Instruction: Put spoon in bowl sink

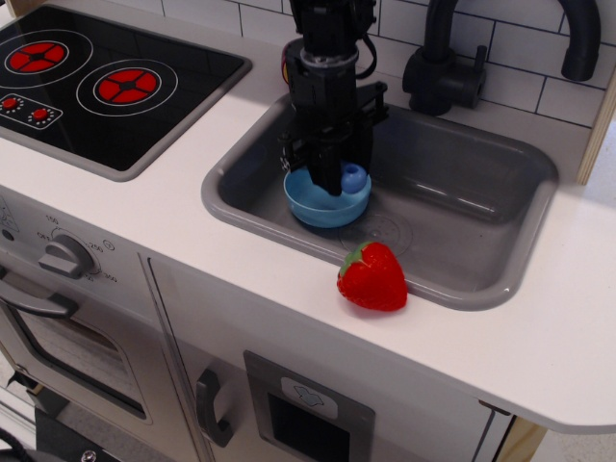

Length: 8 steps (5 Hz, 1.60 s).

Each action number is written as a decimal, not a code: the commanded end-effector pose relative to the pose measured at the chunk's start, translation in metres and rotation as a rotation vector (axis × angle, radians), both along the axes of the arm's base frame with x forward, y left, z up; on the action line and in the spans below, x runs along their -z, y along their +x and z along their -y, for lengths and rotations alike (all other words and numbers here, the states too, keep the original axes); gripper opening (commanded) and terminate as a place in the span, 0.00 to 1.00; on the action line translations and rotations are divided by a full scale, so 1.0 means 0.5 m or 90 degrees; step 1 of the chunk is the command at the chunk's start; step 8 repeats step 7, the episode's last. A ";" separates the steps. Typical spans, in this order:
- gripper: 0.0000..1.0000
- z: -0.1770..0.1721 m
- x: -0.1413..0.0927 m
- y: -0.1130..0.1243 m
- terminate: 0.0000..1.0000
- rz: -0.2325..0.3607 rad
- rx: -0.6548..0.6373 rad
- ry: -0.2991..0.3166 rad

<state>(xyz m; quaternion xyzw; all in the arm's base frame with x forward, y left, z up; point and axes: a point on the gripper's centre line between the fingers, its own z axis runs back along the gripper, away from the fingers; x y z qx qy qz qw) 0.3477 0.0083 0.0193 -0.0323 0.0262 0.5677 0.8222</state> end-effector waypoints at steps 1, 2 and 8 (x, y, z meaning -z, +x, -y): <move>1.00 -0.013 -0.017 0.016 0.00 -0.007 -0.002 0.013; 1.00 -0.013 -0.037 0.020 0.00 0.006 0.003 0.025; 1.00 -0.018 -0.119 0.021 1.00 0.080 0.014 0.105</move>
